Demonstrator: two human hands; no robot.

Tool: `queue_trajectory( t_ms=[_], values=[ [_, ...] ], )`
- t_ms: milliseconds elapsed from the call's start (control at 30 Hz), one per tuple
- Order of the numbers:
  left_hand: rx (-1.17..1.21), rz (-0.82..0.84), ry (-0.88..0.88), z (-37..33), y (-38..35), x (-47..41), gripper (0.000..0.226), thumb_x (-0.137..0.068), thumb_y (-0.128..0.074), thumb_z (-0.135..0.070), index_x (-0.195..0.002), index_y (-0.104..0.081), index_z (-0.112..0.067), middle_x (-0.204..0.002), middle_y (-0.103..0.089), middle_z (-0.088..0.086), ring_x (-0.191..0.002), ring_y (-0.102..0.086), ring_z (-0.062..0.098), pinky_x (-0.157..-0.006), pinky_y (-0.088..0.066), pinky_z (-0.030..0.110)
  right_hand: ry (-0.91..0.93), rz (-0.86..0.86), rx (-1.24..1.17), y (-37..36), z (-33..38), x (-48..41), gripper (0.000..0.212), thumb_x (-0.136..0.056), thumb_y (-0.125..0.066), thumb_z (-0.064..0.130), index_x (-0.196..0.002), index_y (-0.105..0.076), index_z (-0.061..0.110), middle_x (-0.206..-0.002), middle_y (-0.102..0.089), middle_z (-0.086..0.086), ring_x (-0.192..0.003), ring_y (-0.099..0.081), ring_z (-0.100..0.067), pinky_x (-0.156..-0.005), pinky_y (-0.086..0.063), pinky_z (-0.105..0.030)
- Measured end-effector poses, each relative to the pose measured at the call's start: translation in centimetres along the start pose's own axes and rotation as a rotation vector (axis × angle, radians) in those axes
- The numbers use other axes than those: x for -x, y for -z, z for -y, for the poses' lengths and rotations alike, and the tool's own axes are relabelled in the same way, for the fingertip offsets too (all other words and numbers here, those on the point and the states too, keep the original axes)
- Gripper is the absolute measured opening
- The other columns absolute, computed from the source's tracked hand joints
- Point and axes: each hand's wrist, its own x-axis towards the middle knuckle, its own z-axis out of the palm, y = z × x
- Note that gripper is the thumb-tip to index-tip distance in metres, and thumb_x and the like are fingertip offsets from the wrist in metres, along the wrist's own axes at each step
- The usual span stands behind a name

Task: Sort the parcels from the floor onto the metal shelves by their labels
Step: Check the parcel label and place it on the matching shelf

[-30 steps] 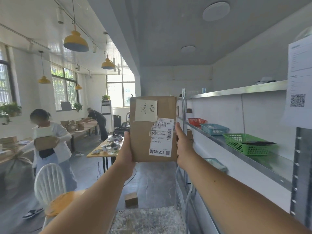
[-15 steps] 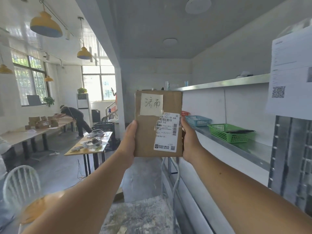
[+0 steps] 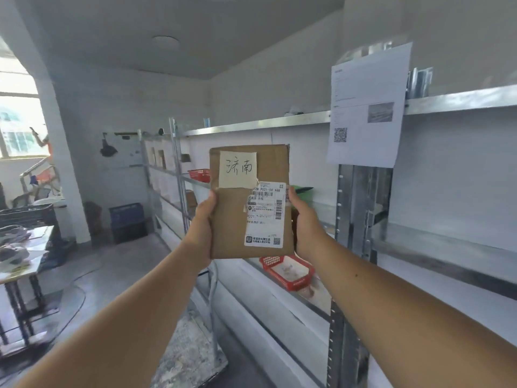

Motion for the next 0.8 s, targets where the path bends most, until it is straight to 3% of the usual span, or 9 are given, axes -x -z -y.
queue_trajectory(
  t_ms=[33, 100, 167, 233, 300, 500, 667, 800],
  values=[
    [0.005, 0.025, 0.002, 0.5, -0.7, -0.1, 0.056, -0.104, -0.045, -0.064, -0.115, -0.082, -0.023, -0.116, -0.083, 0.011, -0.097, -0.083, 0.031, -0.069, -0.068, 0.045, 0.0, -0.017, -0.006, 0.8, 0.2, 0.4, 0.059, -0.099, -0.061, 0.066, -0.137, -0.074, 0.022, -0.138, -0.075, -0.013, -0.131, -0.068, -0.04, -0.119, -0.047, -0.063],
    [0.008, 0.061, 0.006, 1.3, -2.2, 0.0, 0.063, -0.104, -0.045, -0.065, -0.135, -0.072, -0.018, -0.13, -0.078, 0.017, -0.115, -0.076, 0.04, -0.09, -0.064, 0.059, -0.014, -0.042, -0.03, 2.4, 0.3, 1.1, 0.06, -0.097, -0.062, 0.068, -0.133, -0.077, 0.023, -0.136, -0.077, -0.013, -0.127, -0.071, -0.041, -0.112, -0.053, -0.063],
    [0.025, 0.075, 0.034, 1.9, -3.7, 0.2, 0.071, -0.104, -0.045, -0.065, -0.149, -0.059, -0.012, -0.142, -0.07, 0.021, -0.129, -0.067, 0.047, -0.108, -0.052, 0.068, -0.028, -0.073, -0.063, 3.9, 0.5, 1.8, 0.058, -0.095, -0.064, 0.07, -0.127, -0.081, 0.024, -0.128, -0.081, -0.013, -0.115, -0.078, -0.041, -0.093, -0.065, -0.058],
    [0.027, 0.112, 0.054, 2.2, -5.2, 0.4, 0.071, -0.104, -0.047, -0.064, -0.152, -0.055, -0.013, -0.144, -0.068, 0.022, -0.132, -0.065, 0.048, -0.111, -0.049, 0.069, -0.039, -0.086, -0.096, 5.4, 0.9, 2.5, 0.054, -0.095, -0.063, 0.07, -0.111, -0.087, 0.025, -0.116, -0.085, -0.013, -0.098, -0.084, -0.038, -0.069, -0.068, -0.052],
    [0.038, 0.132, 0.077, 2.3, -6.6, 0.8, 0.069, -0.102, -0.053, -0.062, -0.152, -0.053, -0.014, -0.143, -0.068, 0.021, -0.132, -0.065, 0.047, -0.111, -0.05, 0.069, -0.033, -0.085, -0.096, 6.7, 1.4, 3.6, 0.053, -0.095, -0.062, 0.071, -0.1, -0.091, 0.027, -0.113, -0.086, -0.012, -0.092, -0.085, -0.035, -0.063, -0.068, -0.05],
    [0.078, 0.212, 0.095, 3.7, -10.5, 2.6, 0.065, -0.102, -0.055, -0.062, -0.149, -0.059, -0.016, -0.14, -0.071, 0.02, -0.128, -0.068, 0.048, -0.107, -0.054, 0.067, 0.008, -0.124, -0.088, 10.3, 3.5, 7.1, 0.052, -0.101, -0.057, 0.067, -0.09, -0.092, 0.03, -0.106, -0.087, -0.01, -0.09, -0.085, -0.031, -0.062, -0.067, -0.047],
    [0.083, 0.228, 0.102, 4.8, -13.2, 4.9, 0.082, -0.093, -0.064, -0.065, -0.16, -0.043, -0.024, -0.152, -0.062, 0.017, -0.136, -0.062, 0.044, -0.113, -0.048, 0.068, 0.017, -0.205, -0.061, 12.8, 4.6, 10.5, 0.061, -0.098, -0.059, 0.068, -0.132, -0.078, 0.021, -0.129, -0.081, -0.015, -0.119, -0.076, -0.04, -0.103, -0.06, -0.059],
    [0.114, 0.306, 0.149, 5.1, -15.1, 6.6, 0.062, -0.105, -0.052, -0.059, -0.155, -0.053, -0.022, -0.147, -0.067, 0.018, -0.136, -0.062, 0.046, -0.114, -0.047, 0.07, 0.033, -0.252, -0.068, 14.1, 5.4, 13.0, 0.062, -0.1, -0.057, 0.067, -0.139, -0.073, 0.022, -0.133, -0.079, -0.014, -0.123, -0.074, -0.04, -0.107, -0.057, -0.061]
  ],
)
